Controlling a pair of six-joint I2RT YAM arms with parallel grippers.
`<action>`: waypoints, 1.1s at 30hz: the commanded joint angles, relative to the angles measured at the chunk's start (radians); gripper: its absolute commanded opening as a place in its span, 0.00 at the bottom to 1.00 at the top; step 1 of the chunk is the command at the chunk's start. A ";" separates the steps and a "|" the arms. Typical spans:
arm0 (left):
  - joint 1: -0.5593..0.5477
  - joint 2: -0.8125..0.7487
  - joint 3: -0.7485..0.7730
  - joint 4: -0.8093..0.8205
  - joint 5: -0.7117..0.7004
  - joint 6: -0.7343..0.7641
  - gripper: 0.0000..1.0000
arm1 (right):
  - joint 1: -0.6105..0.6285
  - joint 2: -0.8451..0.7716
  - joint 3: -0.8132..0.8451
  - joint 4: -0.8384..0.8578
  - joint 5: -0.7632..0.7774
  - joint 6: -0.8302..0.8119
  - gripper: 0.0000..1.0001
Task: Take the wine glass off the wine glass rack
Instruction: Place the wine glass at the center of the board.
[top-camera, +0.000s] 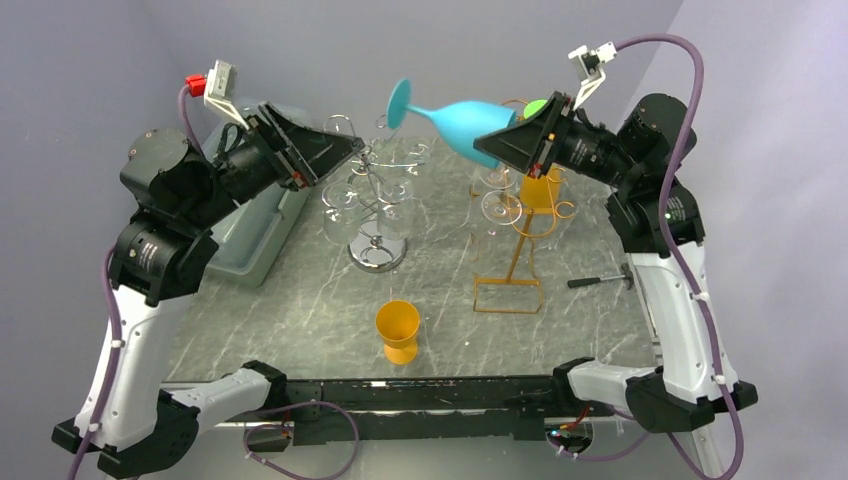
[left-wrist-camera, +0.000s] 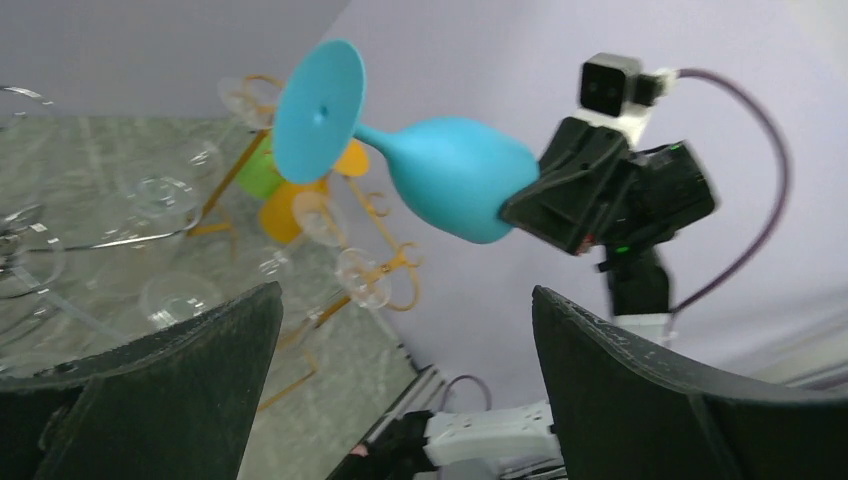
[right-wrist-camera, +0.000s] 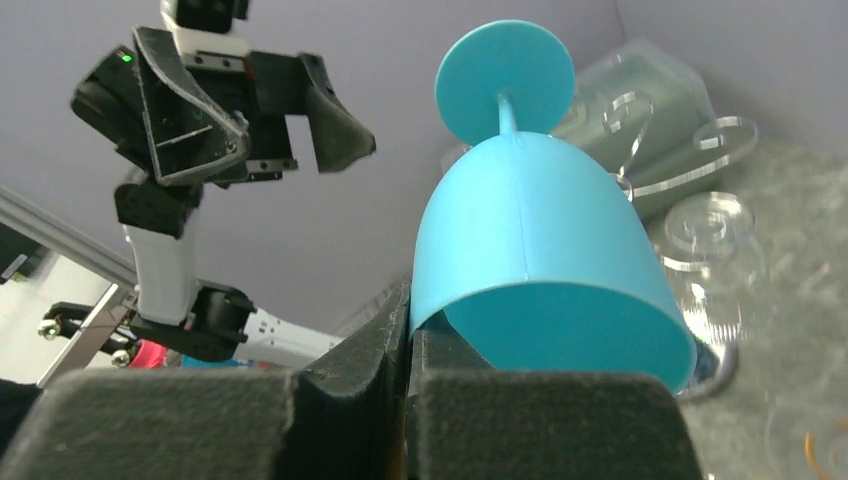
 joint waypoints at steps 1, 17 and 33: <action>0.003 -0.031 -0.001 -0.154 -0.063 0.204 0.99 | 0.016 -0.050 0.139 -0.447 0.039 -0.178 0.00; 0.003 -0.078 -0.029 -0.263 -0.128 0.316 0.99 | 0.404 -0.038 0.221 -1.057 0.494 -0.367 0.00; 0.003 -0.092 -0.066 -0.272 -0.155 0.333 0.99 | 0.629 -0.020 -0.001 -1.174 0.697 -0.313 0.00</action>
